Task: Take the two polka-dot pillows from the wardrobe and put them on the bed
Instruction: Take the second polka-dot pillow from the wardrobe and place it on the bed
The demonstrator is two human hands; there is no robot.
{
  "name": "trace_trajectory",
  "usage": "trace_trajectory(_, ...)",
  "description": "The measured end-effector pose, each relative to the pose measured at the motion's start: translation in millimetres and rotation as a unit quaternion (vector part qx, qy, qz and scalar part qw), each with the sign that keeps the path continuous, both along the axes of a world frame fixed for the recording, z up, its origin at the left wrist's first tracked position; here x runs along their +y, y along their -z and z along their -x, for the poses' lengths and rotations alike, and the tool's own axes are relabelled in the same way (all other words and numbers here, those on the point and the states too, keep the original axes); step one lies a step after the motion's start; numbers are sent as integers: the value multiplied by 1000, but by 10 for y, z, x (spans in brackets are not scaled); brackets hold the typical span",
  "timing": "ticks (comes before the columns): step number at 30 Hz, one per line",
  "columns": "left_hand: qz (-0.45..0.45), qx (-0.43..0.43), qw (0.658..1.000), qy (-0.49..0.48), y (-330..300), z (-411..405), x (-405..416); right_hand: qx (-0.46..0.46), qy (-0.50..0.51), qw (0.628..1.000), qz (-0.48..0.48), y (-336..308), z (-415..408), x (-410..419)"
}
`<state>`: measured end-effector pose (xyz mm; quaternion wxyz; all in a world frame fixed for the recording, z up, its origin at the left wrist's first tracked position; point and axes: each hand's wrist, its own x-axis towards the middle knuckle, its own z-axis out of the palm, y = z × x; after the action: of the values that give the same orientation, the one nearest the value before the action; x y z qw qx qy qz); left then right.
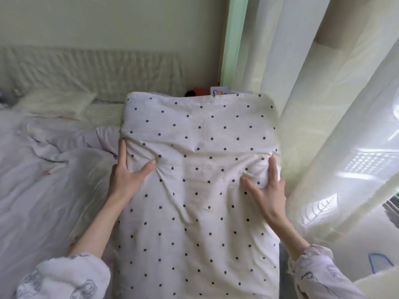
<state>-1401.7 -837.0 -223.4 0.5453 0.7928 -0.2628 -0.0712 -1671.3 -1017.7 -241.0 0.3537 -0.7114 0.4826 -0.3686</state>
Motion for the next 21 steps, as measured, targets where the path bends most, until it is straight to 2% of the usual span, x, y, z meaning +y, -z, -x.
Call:
trace_trajectory(5, -2, 28, 997, -79, -8, -299, -342, -7, -84, 996, -42, 37, -659, -778)
trace_trajectory(13, 16, 34, 981, -192, 24, -804, -918, 21, -182, 983, -16, 11, -1828, -1771)
trace_trajectory(21, -47, 59, 967, -245, 196, -2028, -1712, 48, -204, 978, 0, 123, -3196, -2691)
